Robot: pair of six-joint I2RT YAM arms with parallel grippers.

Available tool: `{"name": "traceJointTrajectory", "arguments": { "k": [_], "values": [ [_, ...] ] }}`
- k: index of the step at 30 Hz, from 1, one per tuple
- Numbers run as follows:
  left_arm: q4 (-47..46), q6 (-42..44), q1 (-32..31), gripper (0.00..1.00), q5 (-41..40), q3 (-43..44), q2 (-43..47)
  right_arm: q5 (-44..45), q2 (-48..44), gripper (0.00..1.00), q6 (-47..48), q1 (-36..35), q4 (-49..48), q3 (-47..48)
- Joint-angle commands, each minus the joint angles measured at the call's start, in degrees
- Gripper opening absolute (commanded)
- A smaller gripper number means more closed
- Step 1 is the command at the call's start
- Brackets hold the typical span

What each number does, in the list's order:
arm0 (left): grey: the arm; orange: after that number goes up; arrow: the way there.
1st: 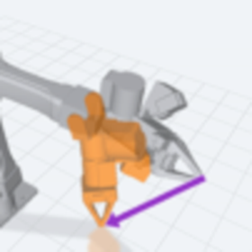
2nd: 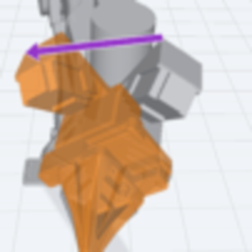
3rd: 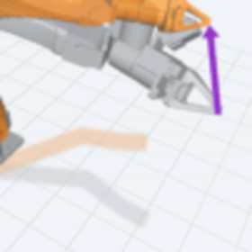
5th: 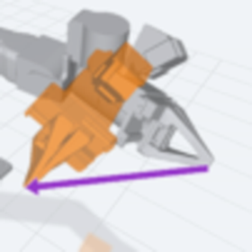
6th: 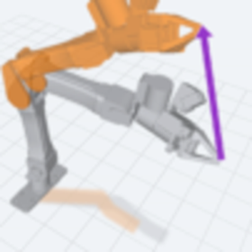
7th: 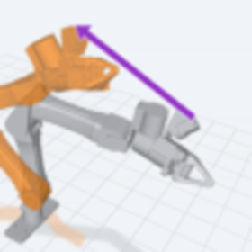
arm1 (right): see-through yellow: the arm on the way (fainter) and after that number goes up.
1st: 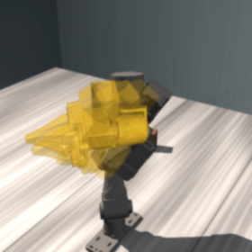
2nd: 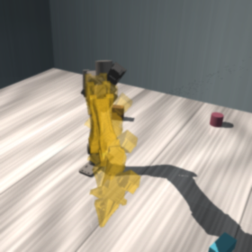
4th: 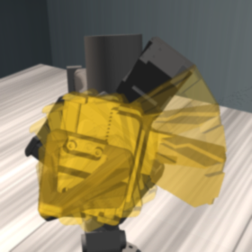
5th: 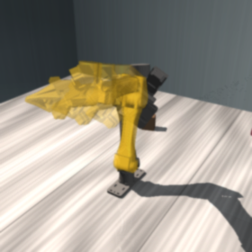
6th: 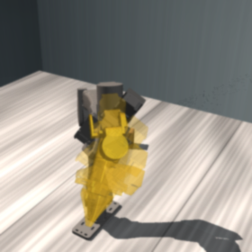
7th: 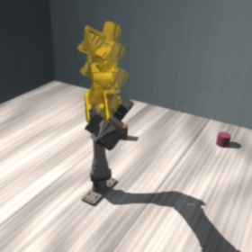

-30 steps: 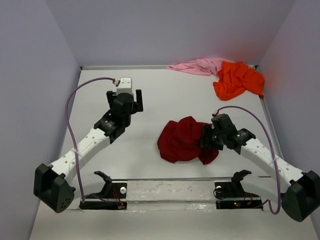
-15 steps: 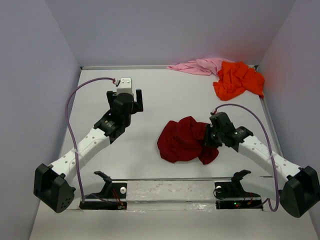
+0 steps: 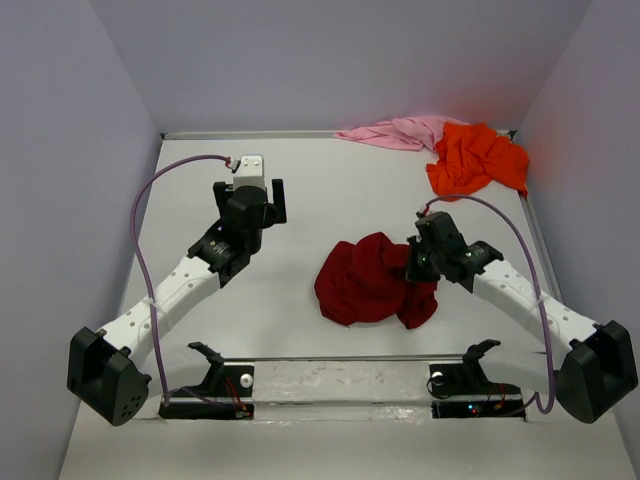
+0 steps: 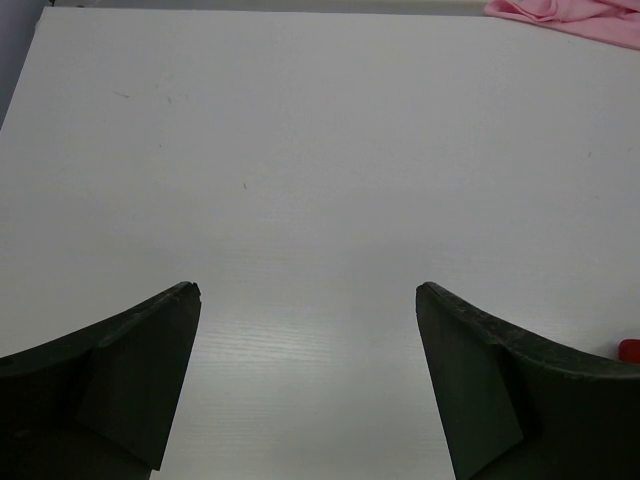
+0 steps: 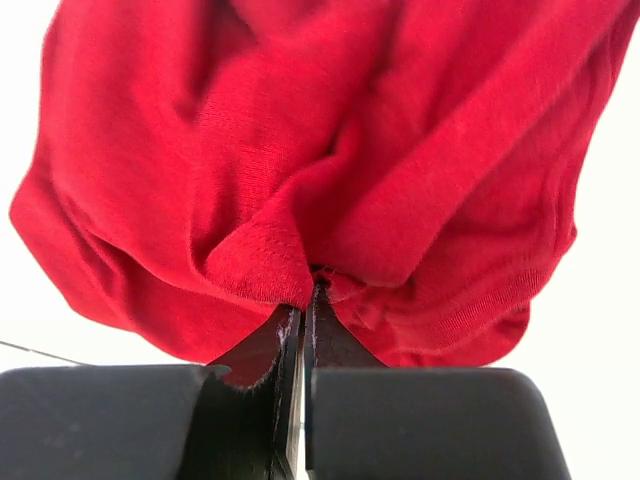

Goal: Fold and stack the t-shirts
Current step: Flatten out the crumpled T-shirt at the center of the board.

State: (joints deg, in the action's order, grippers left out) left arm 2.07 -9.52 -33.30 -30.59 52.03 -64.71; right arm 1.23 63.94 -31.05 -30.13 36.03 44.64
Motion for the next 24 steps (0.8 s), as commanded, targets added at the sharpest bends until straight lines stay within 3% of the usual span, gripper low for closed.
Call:
{"name": "traceJointTrajectory", "arguments": {
  "k": [1,10,11,12,14,17,24],
  "values": [
    [-0.8,-0.1,0.1,0.99,-0.3,1.4,0.5,1.7,1.4,0.00,2.2,-0.6,-2.5,6.8],
    [-0.8,-0.1,0.1,0.99,-0.4,1.3,0.7,-2.3,11.5,0.00,3.5,-0.6,-6.6,11.7],
    [-0.8,-0.1,0.1,0.99,-0.3,1.3,0.7,-2.7,12.3,0.06,3.8,-0.6,-6.8,12.0],
    [-0.8,-0.1,0.1,0.99,-0.3,1.3,0.7,-2.9,13.1,0.26,4.1,-0.6,-6.8,12.7],
    [-0.8,-0.1,0.1,0.99,-0.3,1.3,0.7,-2.9,13.1,0.45,4.2,-1.2,-6.7,12.8],
    [-0.8,-0.1,0.1,0.99,-0.2,1.4,0.8,-2.9,11.6,0.61,5.1,-1.2,-6.5,12.8],
    [-0.8,-0.1,0.1,0.99,0.0,1.5,0.7,-1.6,10.3,0.68,6.5,-1.2,-3.2,15.0]
  ]
}}
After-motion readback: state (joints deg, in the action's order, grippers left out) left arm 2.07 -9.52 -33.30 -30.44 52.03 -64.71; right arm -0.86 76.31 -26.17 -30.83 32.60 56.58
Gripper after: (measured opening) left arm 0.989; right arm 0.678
